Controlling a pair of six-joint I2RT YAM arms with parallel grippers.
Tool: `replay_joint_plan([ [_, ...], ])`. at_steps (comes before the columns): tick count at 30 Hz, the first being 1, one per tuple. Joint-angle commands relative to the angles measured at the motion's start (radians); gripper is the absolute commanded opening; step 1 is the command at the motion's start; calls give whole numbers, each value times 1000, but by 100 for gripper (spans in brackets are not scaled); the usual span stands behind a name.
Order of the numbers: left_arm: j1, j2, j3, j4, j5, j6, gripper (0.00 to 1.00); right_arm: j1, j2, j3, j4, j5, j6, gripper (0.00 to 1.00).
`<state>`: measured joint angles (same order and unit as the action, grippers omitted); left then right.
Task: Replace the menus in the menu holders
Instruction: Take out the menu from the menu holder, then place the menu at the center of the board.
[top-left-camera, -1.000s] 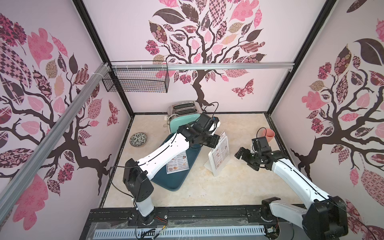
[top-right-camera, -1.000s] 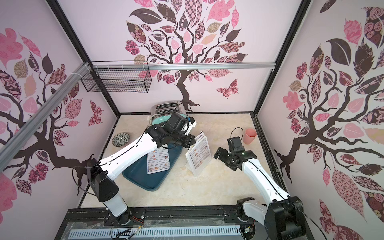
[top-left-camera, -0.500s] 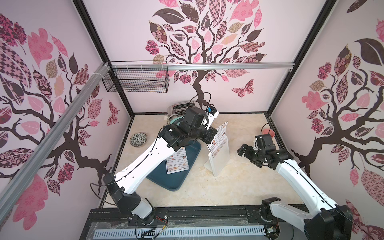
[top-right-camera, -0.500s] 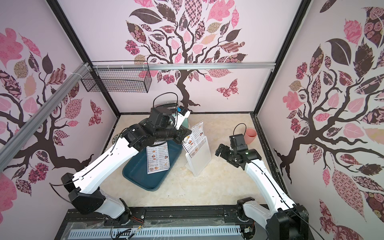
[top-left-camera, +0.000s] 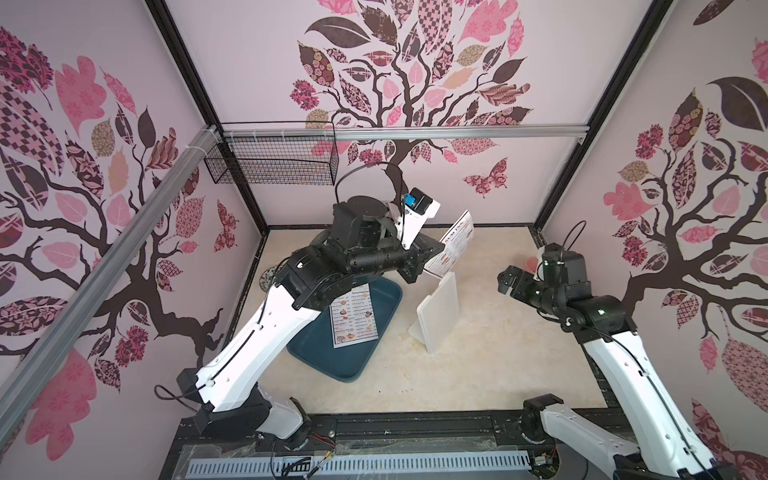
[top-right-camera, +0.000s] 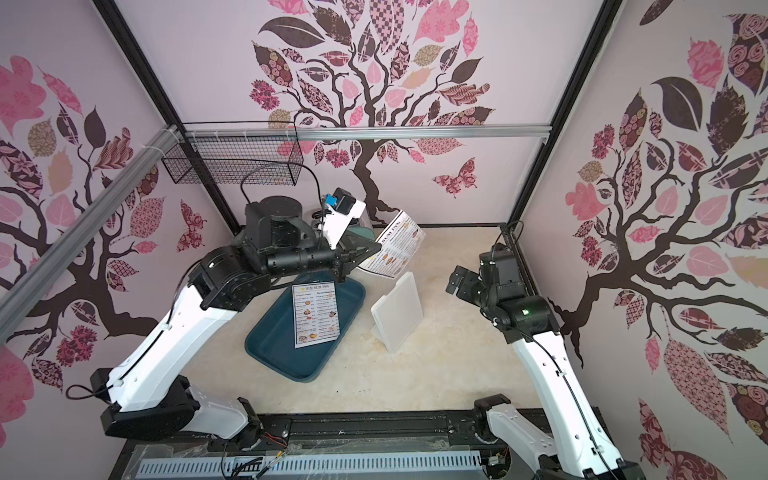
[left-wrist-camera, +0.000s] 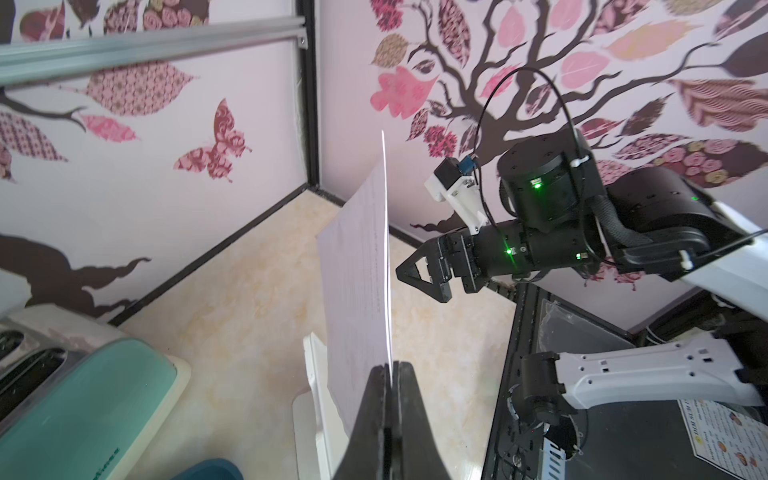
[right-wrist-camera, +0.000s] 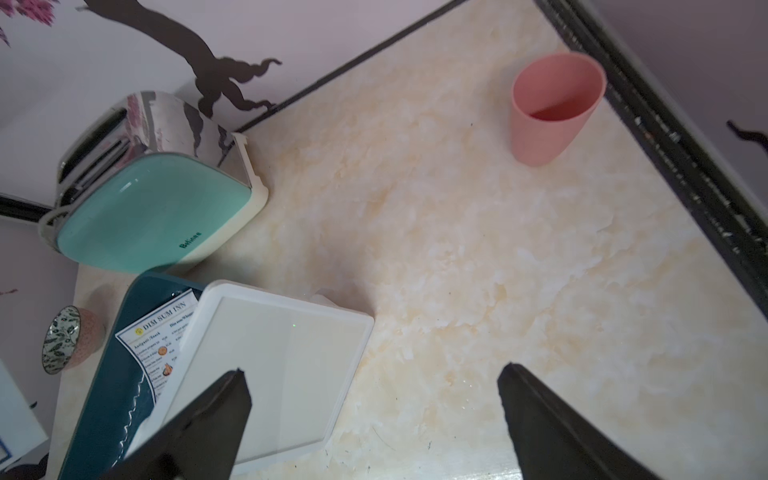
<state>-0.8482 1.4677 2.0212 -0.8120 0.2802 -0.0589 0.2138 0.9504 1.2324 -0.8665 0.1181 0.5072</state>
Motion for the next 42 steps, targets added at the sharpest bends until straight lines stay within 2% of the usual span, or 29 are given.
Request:
replay_joint_plan([
  [1,-11,-7,82,-34,82,14,0,3,-61,111,-74,124,-57,100],
  [4,-40,-11,123,-36,127,20,0,4,-121,185,-52,183,-108,100],
  [8,-147,-10,139,-51,170,64,0,3,-175,304,0,250,-211,99],
  [14,-295,45,60,-89,256,126,0,3,-160,558,-8,350,-353,99],
  [17,-342,102,30,-97,347,166,0,4,-141,634,-11,358,-383,99],
  [20,-351,169,39,-107,419,192,0,3,-127,635,-16,330,-369,99],
  [22,-351,198,18,-112,372,240,0,3,-132,591,2,307,-362,99],
  [24,-347,228,-20,-97,245,303,0,4,-141,532,34,290,-357,99],
  [27,-298,316,-53,-37,88,301,0,3,-137,488,50,259,-337,98],
  [30,-236,419,-45,6,117,283,0,4,-125,459,44,239,-331,98],
  [35,-221,552,-30,103,139,313,0,4,-97,434,35,195,-347,98],
  [38,-221,650,1,163,74,296,0,3,-78,426,33,173,-359,98],
  [42,-222,769,42,217,20,345,0,3,-69,416,24,161,-371,98],
])
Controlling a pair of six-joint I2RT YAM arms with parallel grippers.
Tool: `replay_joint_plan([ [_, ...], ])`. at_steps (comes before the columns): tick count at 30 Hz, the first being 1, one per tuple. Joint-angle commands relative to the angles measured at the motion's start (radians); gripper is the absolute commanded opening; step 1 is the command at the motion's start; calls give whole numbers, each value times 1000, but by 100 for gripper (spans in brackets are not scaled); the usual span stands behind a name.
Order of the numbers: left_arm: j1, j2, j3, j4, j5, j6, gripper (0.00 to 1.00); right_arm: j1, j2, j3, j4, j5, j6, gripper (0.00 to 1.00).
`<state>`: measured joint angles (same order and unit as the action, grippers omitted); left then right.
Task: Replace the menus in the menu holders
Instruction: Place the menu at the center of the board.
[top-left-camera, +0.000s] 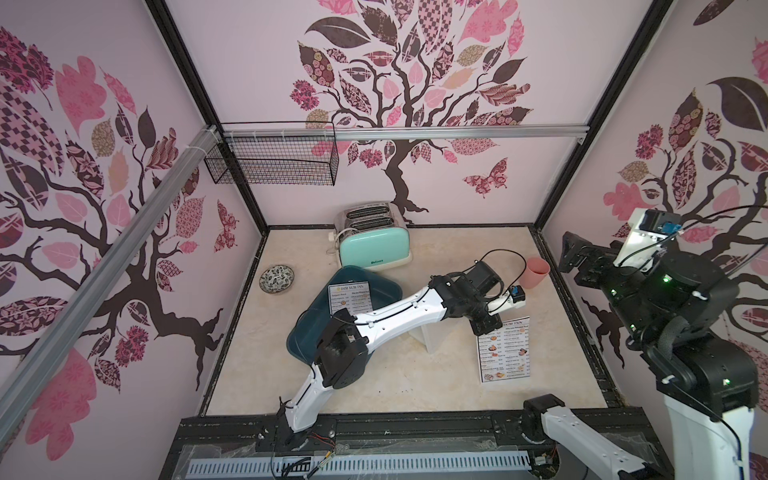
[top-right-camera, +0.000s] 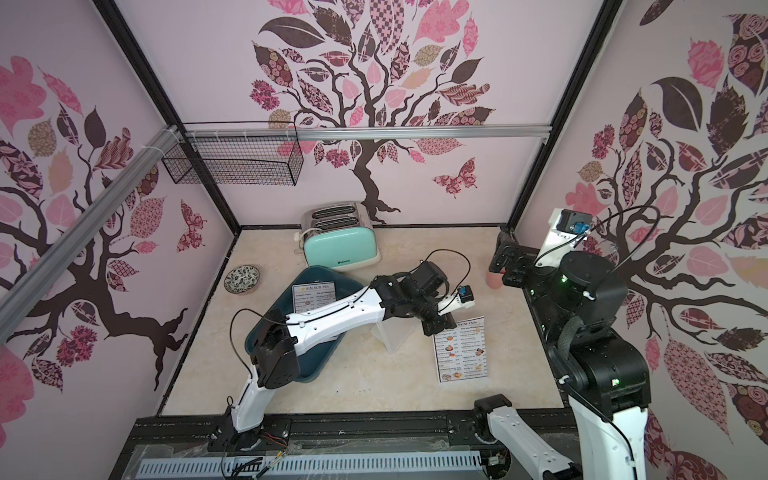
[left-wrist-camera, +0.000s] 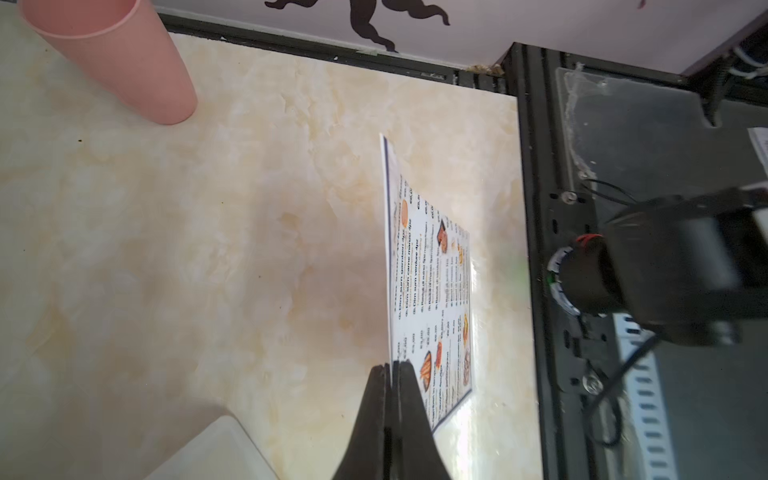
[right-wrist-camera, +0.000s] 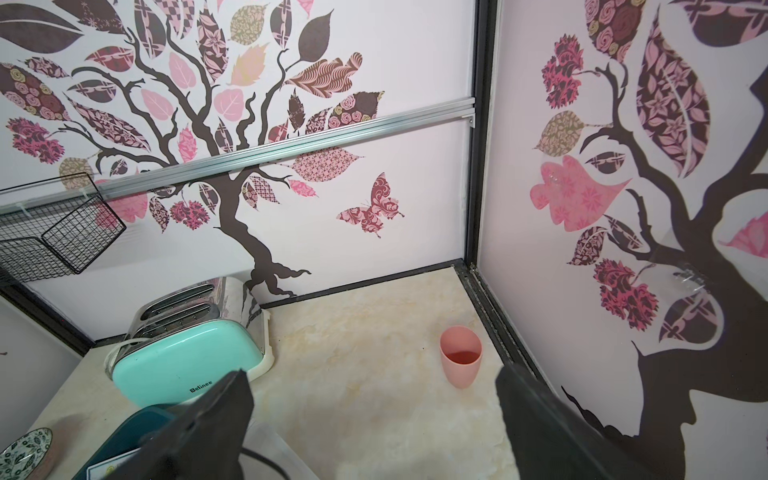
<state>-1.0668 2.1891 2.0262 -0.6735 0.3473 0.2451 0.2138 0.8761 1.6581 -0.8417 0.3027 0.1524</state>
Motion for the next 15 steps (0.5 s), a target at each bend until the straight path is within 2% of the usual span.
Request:
replay_joint_plan([
  [1,-5,69,43,101,-60,47,0,4,6,-10,-8,-29,-21,98],
  [7,-30,154,49,221,-174,96,0,3,6,-9,-47,-51,-18,97],
  [15,-55,223,41,317,-251,143,0,4,-2,10,-93,-60,-13,97],
])
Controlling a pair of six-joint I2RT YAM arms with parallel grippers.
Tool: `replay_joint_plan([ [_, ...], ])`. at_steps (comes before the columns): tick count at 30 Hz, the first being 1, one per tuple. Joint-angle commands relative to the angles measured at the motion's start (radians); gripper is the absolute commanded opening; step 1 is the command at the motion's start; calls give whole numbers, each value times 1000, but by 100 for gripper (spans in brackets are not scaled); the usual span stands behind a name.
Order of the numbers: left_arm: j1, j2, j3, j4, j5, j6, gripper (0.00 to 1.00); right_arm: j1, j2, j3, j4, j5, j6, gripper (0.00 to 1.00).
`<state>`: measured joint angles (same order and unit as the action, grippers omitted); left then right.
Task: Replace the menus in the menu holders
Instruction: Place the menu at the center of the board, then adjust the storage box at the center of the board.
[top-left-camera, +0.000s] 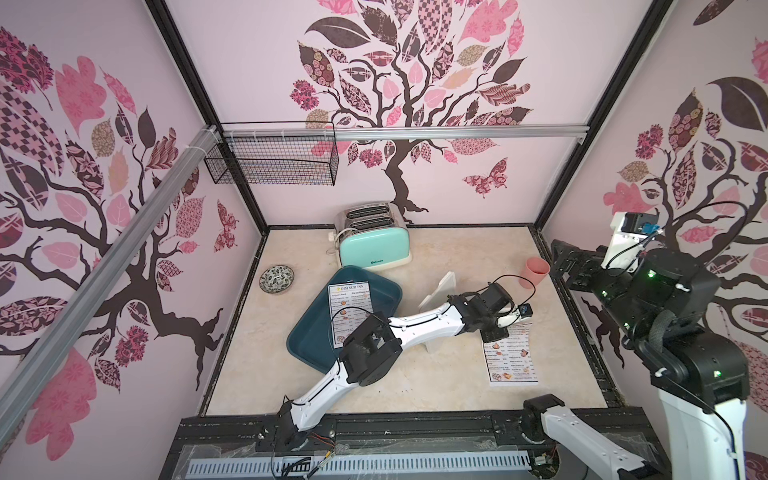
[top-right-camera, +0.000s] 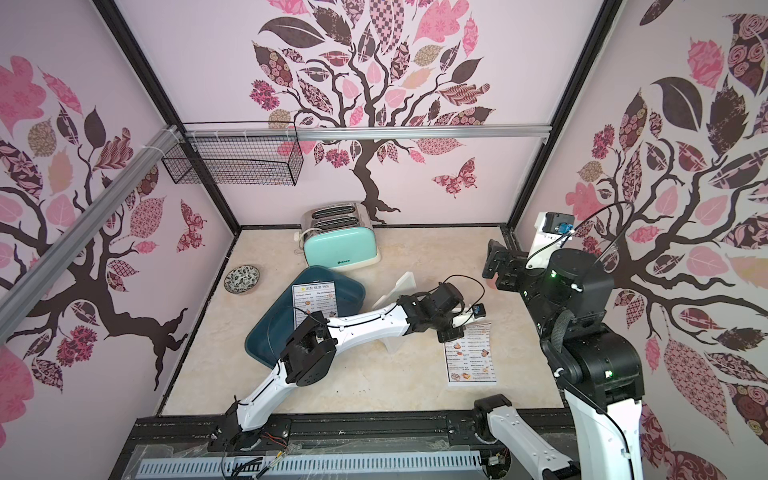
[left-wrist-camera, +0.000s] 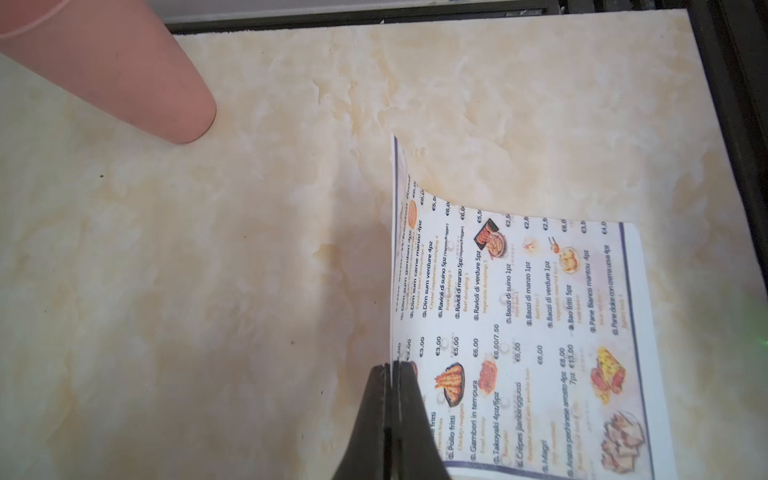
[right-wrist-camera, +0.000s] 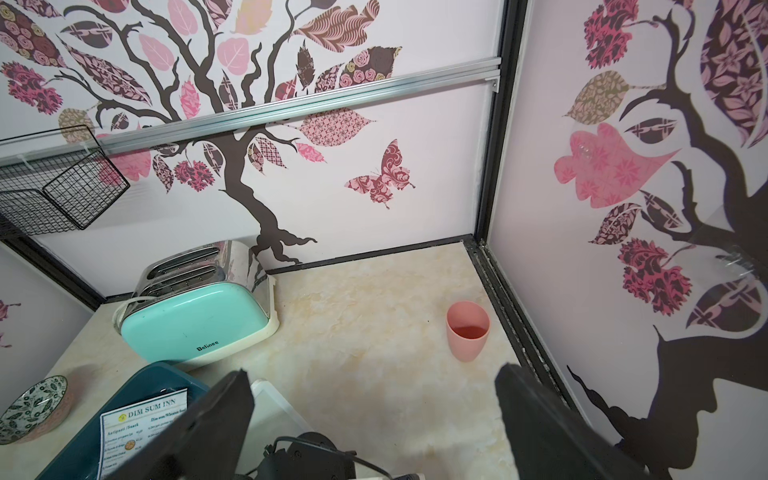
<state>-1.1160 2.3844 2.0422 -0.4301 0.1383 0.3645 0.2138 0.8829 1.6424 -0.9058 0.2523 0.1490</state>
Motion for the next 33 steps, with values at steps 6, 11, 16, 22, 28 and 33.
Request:
replay_joint_plan([
  [6,-6,44,71,74,-108,47,44,3,-18,36,-53,-14,-10,97],
  [11,-4,-51,72,46,-141,88,56,4,-16,68,-46,11,-16,98],
  [16,-11,-275,-79,132,-129,87,60,3,-17,83,-21,50,-29,99],
  [22,-19,-669,-364,124,-127,-130,60,3,-26,34,2,42,34,99],
  [28,95,-1045,-608,-32,-319,-573,62,4,14,-87,8,-102,189,99],
  [33,313,-1210,-663,-329,-382,-859,61,4,79,-224,30,-229,314,99],
])
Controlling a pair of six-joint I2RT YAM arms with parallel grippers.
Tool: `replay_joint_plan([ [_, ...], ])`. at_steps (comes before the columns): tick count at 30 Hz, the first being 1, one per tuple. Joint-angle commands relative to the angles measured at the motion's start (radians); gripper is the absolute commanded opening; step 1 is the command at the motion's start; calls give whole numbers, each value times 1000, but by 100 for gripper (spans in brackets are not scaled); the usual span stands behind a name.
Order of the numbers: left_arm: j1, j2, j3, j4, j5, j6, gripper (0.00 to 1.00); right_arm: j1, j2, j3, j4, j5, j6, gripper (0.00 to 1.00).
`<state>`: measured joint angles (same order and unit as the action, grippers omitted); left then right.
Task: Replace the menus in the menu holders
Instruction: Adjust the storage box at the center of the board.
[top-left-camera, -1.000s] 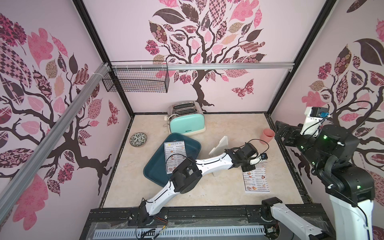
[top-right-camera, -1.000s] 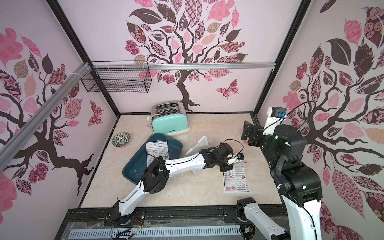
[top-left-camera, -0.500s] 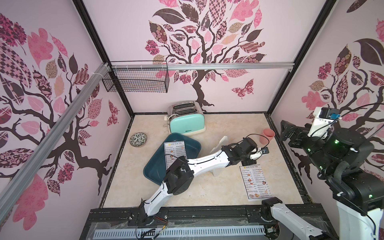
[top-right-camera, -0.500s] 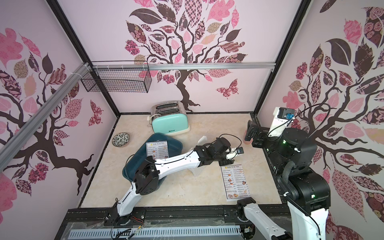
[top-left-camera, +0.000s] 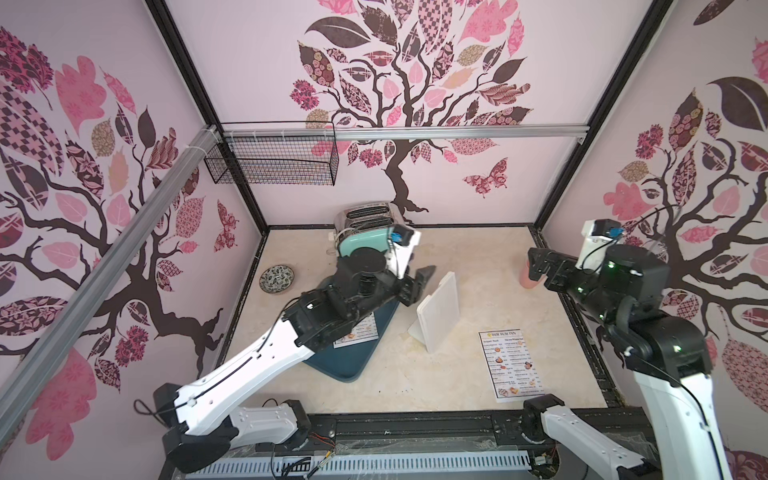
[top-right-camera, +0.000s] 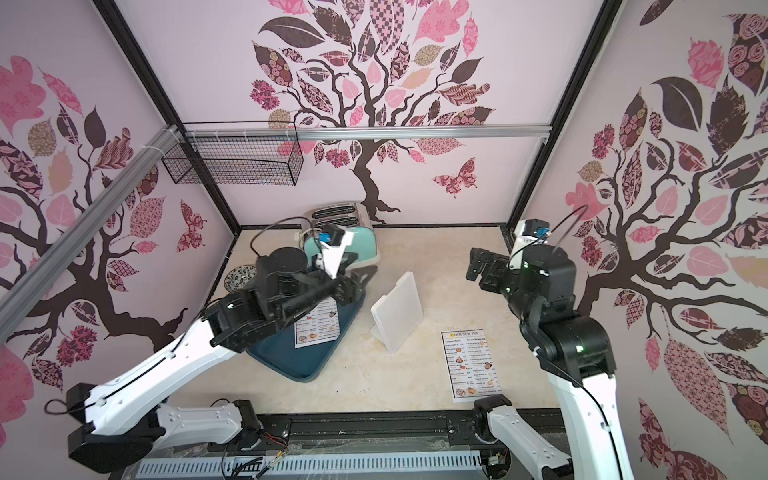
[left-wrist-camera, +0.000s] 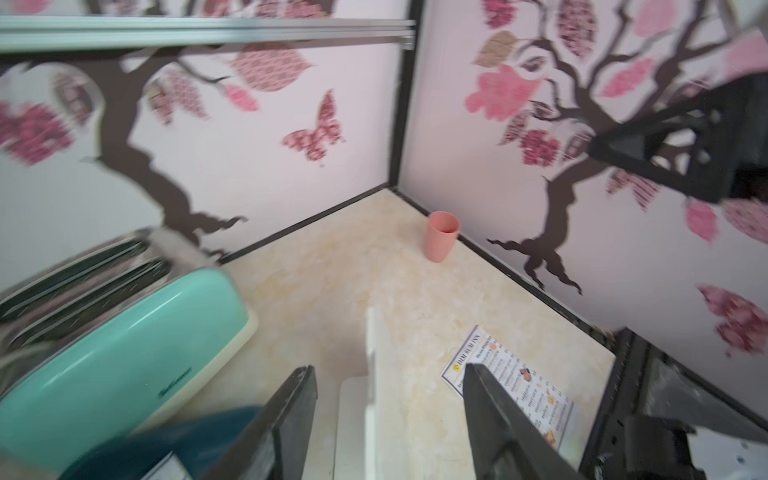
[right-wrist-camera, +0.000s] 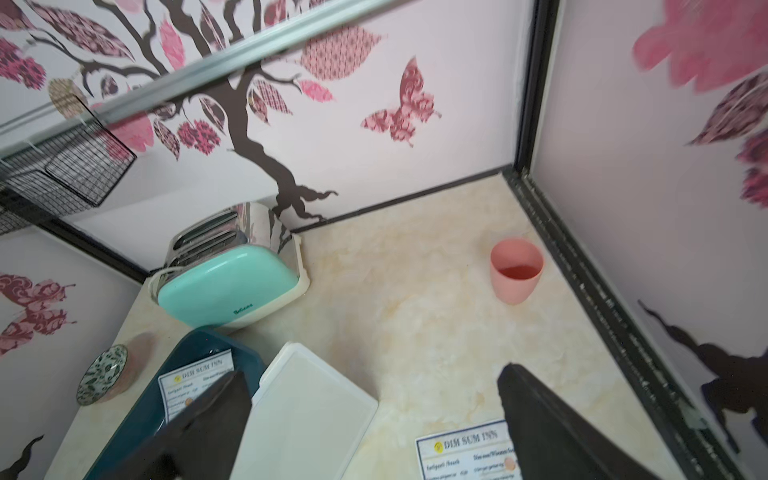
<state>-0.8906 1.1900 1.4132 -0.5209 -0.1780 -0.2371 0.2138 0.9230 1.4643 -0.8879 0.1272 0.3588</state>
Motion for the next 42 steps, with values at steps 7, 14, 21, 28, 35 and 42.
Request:
replay_joint_plan([
  [7,474,-50,-235,-350,83,-404,61,4,129,-119,124,-153,135,100],
  [14,624,28,-498,-82,179,-279,58,4,175,-125,189,-147,74,100],
  [21,691,169,-569,102,236,-189,57,4,171,-134,175,-150,-12,100],
  [28,740,283,-567,205,262,-99,57,3,169,-130,152,-161,-49,100],
  [35,797,370,-565,245,297,-34,58,4,146,-121,130,-160,-67,100],
  [42,814,453,-502,203,353,-26,58,4,136,-121,125,-153,-78,100],
])
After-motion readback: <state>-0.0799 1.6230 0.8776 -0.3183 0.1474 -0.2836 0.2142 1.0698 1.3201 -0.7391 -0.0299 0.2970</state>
